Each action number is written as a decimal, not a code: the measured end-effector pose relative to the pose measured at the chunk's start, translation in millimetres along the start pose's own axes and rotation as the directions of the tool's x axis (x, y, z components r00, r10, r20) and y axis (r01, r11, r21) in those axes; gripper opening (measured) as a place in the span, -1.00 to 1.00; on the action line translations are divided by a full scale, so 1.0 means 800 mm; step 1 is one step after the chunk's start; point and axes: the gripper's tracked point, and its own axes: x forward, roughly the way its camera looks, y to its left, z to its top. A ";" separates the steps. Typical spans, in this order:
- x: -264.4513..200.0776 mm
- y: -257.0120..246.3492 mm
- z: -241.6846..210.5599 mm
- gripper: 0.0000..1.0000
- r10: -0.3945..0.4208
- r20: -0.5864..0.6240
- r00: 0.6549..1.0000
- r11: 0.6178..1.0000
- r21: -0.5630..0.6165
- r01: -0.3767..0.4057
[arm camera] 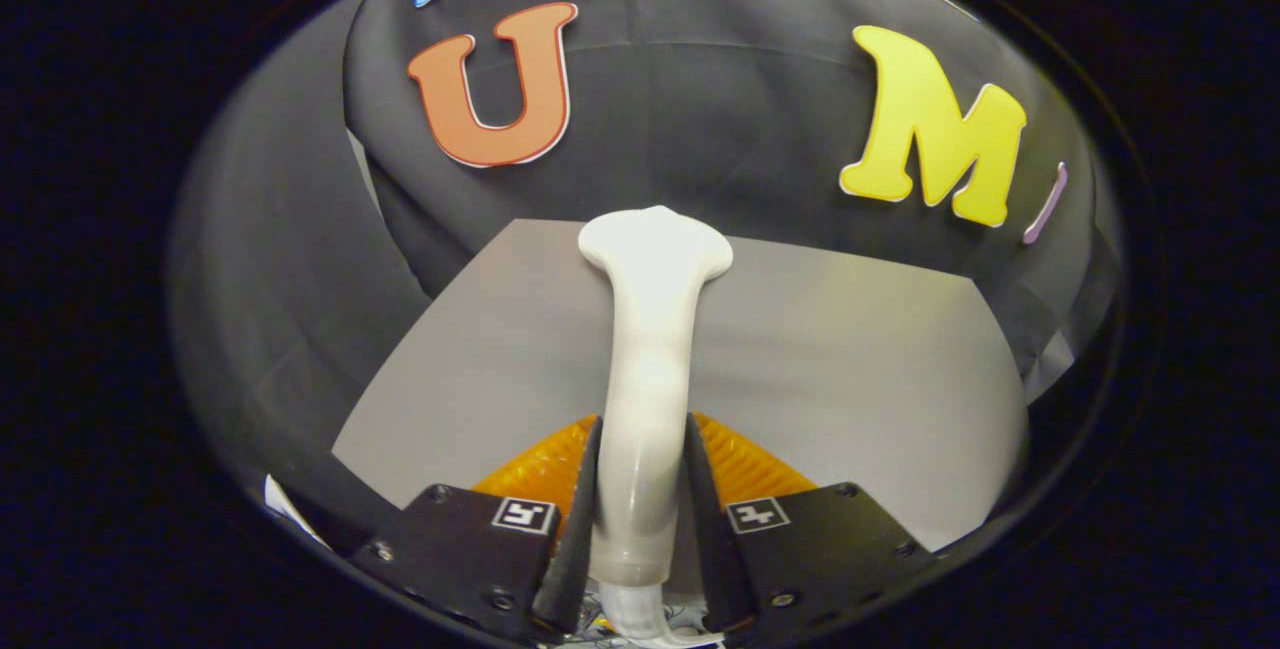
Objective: Iron the clothes twice with a garment steamer, once on the left side and once on the right side.
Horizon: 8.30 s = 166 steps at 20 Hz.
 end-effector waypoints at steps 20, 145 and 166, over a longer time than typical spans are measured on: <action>-0.215 -0.064 -0.011 -0.39 0.088 0.233 0.968 0.995 0.018 -0.095; -0.538 -0.712 -0.134 -0.40 -0.267 0.709 0.653 0.958 0.119 0.263; -0.570 -0.768 0.067 -0.40 -0.376 0.809 0.452 0.907 0.221 0.358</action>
